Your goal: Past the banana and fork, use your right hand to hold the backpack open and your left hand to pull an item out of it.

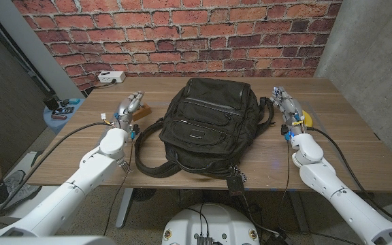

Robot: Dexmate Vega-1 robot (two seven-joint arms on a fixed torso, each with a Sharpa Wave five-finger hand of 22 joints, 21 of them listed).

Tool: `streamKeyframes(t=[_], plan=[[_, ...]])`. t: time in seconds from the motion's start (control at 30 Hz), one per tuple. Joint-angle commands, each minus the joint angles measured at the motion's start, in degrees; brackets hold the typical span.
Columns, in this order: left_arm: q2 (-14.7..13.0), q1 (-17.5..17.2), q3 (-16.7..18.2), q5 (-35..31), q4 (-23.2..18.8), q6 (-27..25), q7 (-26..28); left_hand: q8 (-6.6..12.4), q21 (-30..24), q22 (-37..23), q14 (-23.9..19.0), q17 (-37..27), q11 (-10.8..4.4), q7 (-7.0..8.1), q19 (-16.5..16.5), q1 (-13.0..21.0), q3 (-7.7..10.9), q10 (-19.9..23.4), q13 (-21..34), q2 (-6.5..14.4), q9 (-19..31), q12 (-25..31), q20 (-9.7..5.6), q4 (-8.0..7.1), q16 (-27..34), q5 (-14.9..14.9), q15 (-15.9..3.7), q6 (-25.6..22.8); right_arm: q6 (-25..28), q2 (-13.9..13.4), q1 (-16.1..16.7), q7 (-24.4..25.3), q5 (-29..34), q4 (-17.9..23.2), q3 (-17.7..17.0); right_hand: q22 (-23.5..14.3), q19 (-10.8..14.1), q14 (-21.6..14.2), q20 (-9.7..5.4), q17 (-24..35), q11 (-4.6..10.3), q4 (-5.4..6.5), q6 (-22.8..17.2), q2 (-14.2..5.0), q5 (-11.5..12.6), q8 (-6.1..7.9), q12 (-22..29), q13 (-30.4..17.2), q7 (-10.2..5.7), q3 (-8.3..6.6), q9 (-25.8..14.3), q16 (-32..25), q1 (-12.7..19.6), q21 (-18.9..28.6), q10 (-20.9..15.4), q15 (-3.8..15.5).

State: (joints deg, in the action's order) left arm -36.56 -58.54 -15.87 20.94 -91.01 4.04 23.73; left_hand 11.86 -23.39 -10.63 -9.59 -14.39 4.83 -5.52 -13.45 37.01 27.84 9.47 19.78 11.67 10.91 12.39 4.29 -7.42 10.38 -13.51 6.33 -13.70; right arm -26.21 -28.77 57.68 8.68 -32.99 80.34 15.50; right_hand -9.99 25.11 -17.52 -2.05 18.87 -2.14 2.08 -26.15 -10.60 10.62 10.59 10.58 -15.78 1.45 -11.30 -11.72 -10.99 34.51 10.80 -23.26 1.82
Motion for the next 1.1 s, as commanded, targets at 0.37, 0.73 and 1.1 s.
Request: streamKeyframes(t=[0.37, 0.73, 1.1], plan=[[0.2, 1.9, -0.8, 6.6, 4.5, 7.2, -10.1, -1.02, 0.8, 0.2, 2.2, 1.1, 0.46, -0.62, 0.8, -1.9, 1.33, -2.0, -1.2, -0.5, 0.0, -1.0, -0.37, -0.52, -0.2, 0.8, -0.04, 1.8, 1.2, 0.4, -1.2, -1.2, -2.1, -1.4, 0.7, -0.1, -0.9, 1.6, 0.52, -0.4, -0.54, 0.32, 1.6, 0.07, 0.2, -0.14, -0.1, 0.4, 0.6, -1.09, 0.1, 0.3, -1.0, 0.0, 1.5, -0.94], [0.3, 3.2, -0.9, 11.1, 8.0, 9.6, -17.1, -1.86, 2.3, 0.3, 5.2, 2.4, 0.13, -0.68, 2.7, -5.8, 0.88, -5.0, -3.2, -1.5, -0.2, -1.8, -0.36, -1.66, -0.2, 2.3, 0.6, 5.0, 1.5, 1.6, -2.1, -1.4, -2.9, -3.1, 1.2, -0.1, -0.8, 2.1, 1.42, -0.6, -1.04, 0.68, 2.2, 0.01, 0.2, -0.02, -0.1, 0.7, 1.25, -1.62, 0.1, 0.2, -1.6, 0.3, 2.3, -1.97], [3.7, 5.2, -2.0, 11.9, 14.1, 15.1, -19.4, -1.79, 2.5, 0.3, 5.4, 2.6, 0.18, -0.62, 2.7, -7.1, 0.59, -5.4, -3.8, -1.5, -0.3, -1.7, -0.41, -1.96, 0.0, 2.7, 0.39, 5.7, -0.9, 2.6, -2.8, -2.8, -4.2, -6.0, 0.5, -0.1, -0.8, 2.8, 1.44, -0.8, -1.12, 0.78, 2.6, 0.06, 0.2, 0.06, -0.1, 1.0, 1.41, -2.05, 0.2, 0.3, -1.8, 0.3, 3.1, -1.85]])
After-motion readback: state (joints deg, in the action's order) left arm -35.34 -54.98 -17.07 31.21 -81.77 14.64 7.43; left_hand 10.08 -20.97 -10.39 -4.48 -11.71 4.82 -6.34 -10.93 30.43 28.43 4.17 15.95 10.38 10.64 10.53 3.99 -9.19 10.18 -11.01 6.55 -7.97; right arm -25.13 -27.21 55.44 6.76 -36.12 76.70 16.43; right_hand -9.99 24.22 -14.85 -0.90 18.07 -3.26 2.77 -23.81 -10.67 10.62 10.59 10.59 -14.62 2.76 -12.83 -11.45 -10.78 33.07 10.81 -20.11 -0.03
